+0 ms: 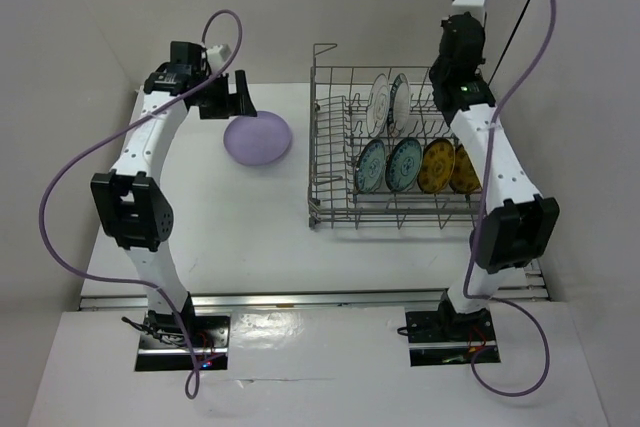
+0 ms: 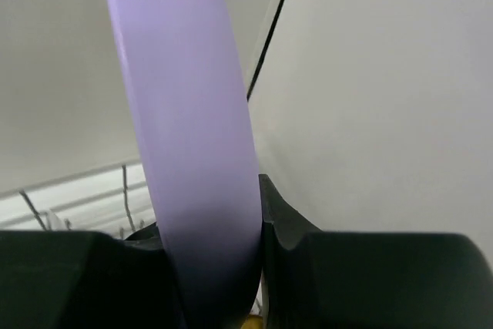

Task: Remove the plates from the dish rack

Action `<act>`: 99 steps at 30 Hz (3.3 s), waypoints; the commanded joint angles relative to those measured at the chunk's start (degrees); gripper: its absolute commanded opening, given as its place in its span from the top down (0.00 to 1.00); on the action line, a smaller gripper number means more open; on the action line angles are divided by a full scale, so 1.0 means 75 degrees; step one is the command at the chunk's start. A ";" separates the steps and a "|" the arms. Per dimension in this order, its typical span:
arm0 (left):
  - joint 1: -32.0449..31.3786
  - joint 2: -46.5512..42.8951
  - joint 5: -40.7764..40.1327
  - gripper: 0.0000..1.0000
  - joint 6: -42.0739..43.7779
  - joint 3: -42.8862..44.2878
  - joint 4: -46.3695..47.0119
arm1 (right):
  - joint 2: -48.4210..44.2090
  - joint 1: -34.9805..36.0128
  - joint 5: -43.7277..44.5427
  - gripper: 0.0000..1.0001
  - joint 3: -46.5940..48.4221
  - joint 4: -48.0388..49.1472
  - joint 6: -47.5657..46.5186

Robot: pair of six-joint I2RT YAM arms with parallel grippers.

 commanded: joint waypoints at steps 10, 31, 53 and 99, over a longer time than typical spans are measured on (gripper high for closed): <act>0.0035 -0.1989 0.3726 0.00 0.1512 -0.0343 0.0417 | -0.1322 0.0345 -0.9968 1.00 -0.0617 -0.0180 0.4689; -0.0258 -0.2962 0.1360 0.08 0.1091 -0.1925 0.1131 | 0.0542 0.2231 -1.2517 1.00 -0.1252 0.1968 0.6581; 0.1112 -0.2330 0.2649 1.00 -0.0831 -0.1632 0.1002 | 0.0953 0.1964 -1.0902 0.19 0.0130 -0.0223 0.5127; 0.0551 0.3050 -0.0842 0.17 0.1595 0.1801 -0.1459 | -0.0219 0.0908 -0.8557 0.15 -0.0033 -0.1630 0.3932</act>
